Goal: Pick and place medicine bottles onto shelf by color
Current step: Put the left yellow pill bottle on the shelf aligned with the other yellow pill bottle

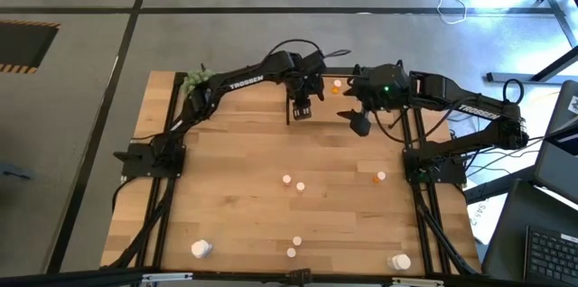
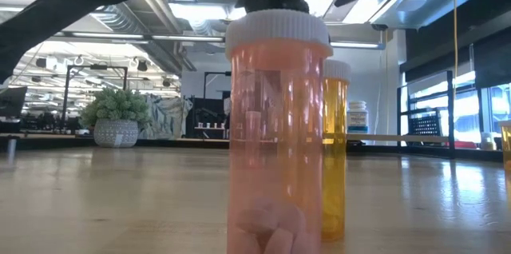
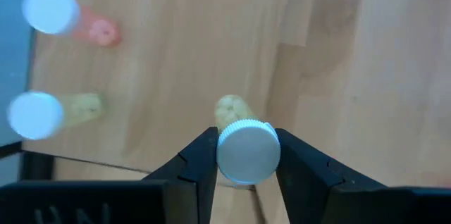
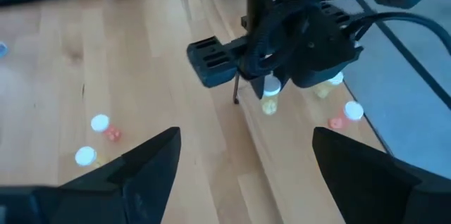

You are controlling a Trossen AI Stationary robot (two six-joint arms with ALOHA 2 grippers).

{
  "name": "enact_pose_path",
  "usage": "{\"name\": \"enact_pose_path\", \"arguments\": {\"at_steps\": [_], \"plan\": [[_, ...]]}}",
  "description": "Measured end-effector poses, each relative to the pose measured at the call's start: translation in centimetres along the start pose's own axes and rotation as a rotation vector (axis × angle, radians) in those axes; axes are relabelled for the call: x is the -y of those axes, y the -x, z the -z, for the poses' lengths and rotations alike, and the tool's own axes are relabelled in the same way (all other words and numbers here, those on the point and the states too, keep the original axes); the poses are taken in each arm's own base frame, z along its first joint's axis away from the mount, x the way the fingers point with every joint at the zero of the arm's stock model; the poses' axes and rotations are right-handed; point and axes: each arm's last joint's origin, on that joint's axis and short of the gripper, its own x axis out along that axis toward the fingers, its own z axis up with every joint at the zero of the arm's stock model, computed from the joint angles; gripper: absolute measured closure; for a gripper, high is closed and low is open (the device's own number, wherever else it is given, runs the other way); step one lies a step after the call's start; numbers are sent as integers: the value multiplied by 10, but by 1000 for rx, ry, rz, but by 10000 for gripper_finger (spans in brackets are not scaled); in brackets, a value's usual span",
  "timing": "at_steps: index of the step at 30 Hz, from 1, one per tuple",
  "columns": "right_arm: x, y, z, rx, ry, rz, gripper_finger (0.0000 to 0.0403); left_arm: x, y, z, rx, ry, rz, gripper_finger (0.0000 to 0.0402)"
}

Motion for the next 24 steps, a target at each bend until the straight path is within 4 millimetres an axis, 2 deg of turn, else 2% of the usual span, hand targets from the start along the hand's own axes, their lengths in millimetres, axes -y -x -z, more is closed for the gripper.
{"name": "enact_pose_path", "arguments": {"at_steps": [14,18,21,24], "plan": [[-1,-3,-3,18,26,-32,80,9,40,3,27,-15,46,283],[-4,-14,-3,-10,148,-81,80,15,46,2,45,-38,49,283],[-5,-27,-3,-44,212,-90,80,17,55,1,73,-51,49,283],[-6,-43,-4,-76,240,-93,80,19,54,2,59,-53,73,283]]}}
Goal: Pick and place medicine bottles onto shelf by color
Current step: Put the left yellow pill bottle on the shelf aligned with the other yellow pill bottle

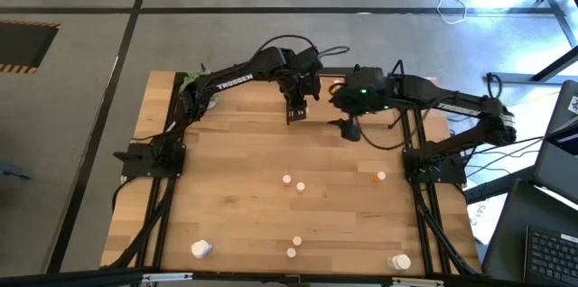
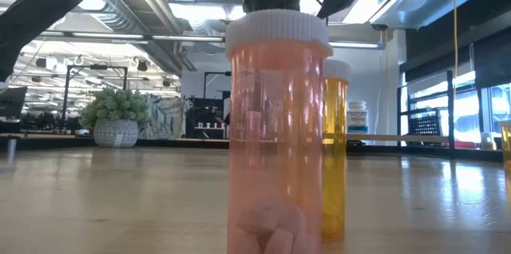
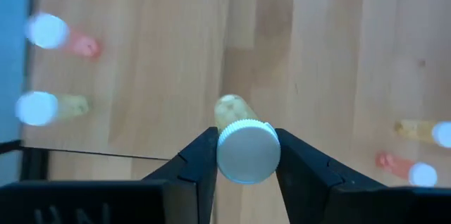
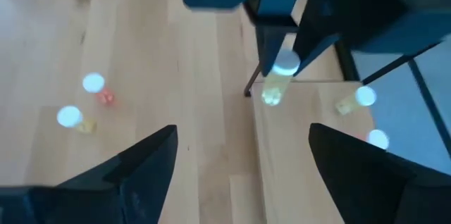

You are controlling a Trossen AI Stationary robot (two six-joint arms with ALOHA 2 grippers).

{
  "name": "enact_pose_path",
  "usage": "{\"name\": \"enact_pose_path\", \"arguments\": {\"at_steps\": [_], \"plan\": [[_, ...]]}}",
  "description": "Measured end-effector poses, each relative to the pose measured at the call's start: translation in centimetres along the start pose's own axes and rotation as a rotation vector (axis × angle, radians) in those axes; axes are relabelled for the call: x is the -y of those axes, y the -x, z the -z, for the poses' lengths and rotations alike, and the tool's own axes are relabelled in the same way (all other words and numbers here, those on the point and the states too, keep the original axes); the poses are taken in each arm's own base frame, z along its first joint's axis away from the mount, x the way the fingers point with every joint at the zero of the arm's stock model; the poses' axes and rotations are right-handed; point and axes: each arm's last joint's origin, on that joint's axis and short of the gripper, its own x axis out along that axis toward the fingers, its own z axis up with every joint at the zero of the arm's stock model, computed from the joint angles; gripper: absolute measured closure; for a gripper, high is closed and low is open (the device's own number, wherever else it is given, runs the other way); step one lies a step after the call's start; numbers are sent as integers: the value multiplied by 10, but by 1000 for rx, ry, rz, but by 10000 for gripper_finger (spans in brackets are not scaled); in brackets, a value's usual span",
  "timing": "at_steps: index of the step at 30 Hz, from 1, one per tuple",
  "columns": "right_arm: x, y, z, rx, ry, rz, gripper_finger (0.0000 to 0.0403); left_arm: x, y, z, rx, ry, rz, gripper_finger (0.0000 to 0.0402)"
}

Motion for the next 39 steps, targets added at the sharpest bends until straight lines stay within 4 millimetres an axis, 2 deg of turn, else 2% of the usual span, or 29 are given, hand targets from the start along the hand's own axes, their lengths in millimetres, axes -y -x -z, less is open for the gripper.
{"name": "enact_pose_path", "arguments": {"at_steps": [9,17,21,24,30,36,39], "plan": [[1,-45,-4,-66,2,-12,80,5,2,0,-8,-7,12,283],[1,-59,-5,-75,25,-44,80,8,7,7,-68,0,43,283],[5,-55,-4,-53,31,-108,80,10,21,9,-63,-8,43,283],[11,-44,-4,-14,13,-148,80,10,33,12,-58,-4,39,283],[24,-18,6,30,-24,-109,80,12,53,12,1,-9,23,283],[23,-9,15,294,-16,-186,80,18,68,13,31,-20,22,283],[21,-11,18,363,4,-182,80,20,70,11,52,-23,22,283]]}}
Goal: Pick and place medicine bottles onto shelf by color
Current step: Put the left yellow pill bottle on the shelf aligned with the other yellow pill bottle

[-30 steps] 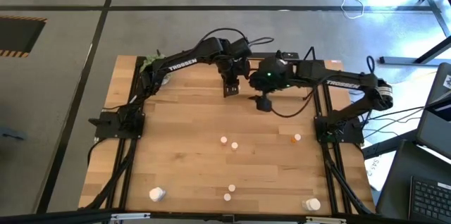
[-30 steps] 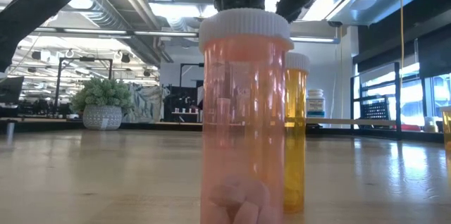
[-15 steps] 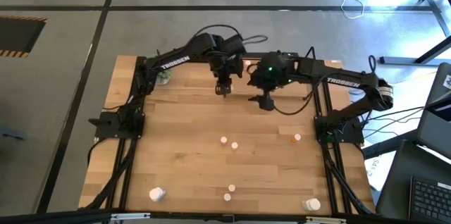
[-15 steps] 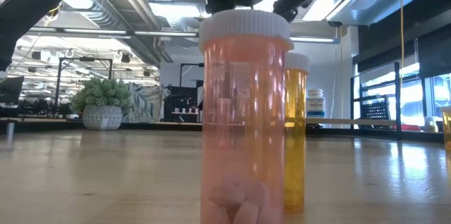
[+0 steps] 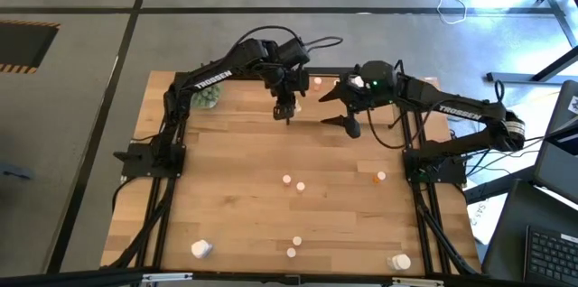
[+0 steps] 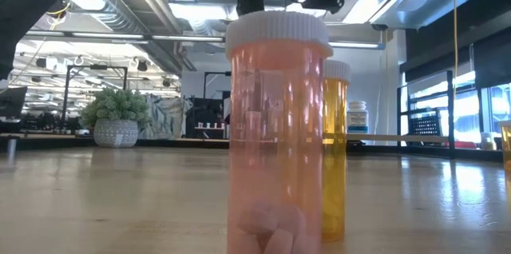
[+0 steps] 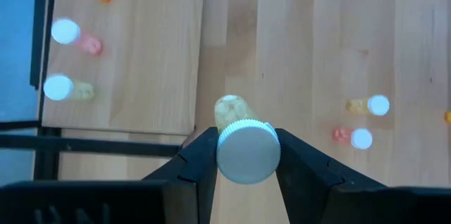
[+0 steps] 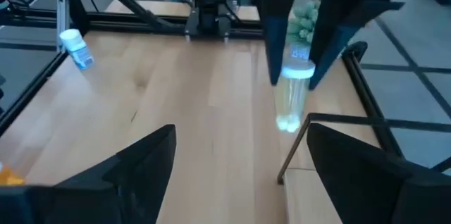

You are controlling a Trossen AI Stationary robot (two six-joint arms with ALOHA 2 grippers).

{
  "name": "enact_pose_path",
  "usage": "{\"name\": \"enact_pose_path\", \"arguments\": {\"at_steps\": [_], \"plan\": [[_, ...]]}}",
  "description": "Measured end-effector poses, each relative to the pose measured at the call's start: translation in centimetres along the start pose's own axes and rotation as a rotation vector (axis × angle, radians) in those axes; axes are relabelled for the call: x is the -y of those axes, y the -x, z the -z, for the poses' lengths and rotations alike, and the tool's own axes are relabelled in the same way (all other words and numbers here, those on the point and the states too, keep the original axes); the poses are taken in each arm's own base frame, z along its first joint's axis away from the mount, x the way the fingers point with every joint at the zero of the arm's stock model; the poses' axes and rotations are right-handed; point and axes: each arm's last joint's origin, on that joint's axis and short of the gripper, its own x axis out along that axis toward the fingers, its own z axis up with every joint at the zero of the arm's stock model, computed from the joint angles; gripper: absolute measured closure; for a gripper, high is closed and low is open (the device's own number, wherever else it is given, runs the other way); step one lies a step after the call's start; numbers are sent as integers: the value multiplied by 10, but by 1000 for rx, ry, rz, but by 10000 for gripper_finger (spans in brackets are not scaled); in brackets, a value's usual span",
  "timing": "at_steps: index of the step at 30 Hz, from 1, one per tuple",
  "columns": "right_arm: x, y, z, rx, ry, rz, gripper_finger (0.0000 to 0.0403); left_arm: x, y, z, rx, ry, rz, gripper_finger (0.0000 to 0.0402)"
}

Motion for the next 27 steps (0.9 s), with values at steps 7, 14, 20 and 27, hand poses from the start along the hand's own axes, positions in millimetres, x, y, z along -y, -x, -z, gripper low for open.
{"name": "enact_pose_path", "arguments": {"at_steps": [7,14,20,27], "plan": [[0,-9,13,-14,-4,17,80,6,-2,-1,-7,5,9,283],[7,-25,23,-23,-27,103,80,11,-2,-2,-3,3,15,283],[12,-41,27,-26,-35,97,80,10,-2,-4,18,25,9,283],[15,-48,24,25,-22,106,80,11,-3,-7,38,21,6,283]]}}
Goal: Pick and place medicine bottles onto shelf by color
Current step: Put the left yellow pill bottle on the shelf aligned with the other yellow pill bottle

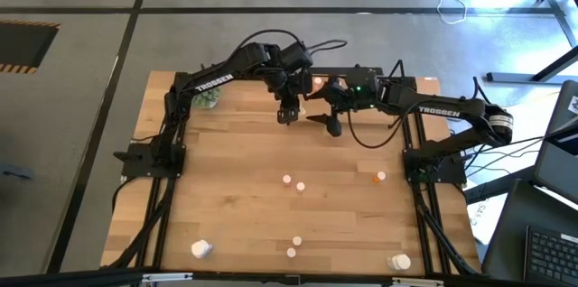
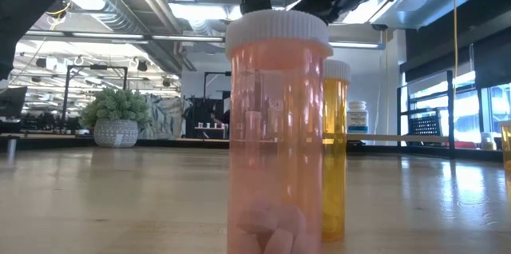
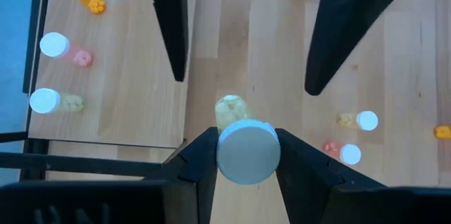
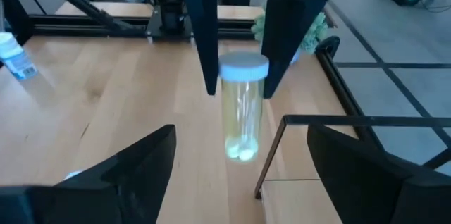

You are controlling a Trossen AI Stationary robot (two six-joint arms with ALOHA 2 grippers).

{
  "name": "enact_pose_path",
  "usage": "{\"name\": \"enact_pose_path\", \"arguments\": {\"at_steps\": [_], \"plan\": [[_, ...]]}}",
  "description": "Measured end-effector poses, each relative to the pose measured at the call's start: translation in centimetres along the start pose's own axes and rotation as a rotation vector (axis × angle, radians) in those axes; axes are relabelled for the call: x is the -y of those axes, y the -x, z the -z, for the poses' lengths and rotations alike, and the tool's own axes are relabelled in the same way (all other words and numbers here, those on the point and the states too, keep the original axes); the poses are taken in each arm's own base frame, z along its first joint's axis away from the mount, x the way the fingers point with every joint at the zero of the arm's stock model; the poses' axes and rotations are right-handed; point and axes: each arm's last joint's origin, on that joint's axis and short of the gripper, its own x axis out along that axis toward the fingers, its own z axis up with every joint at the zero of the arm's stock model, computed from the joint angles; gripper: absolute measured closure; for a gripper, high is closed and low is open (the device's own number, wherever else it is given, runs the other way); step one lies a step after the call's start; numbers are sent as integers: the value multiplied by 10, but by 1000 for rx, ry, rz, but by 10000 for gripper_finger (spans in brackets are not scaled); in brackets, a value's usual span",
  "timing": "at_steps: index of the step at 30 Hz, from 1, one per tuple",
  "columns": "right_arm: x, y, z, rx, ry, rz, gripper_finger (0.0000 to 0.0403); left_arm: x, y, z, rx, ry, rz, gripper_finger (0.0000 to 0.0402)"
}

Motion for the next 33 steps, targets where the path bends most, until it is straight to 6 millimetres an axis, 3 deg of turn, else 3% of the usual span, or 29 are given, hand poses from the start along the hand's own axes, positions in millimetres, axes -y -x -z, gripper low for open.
{"name": "enact_pose_path", "arguments": {"at_steps": [15,33], "plan": [[1,-1,-2,19,-7,12,80,1,0,-4,34,-8,-4,283],[4,-17,5,11,-25,1,80,1,-1,-7,63,-13,-7,283]]}}
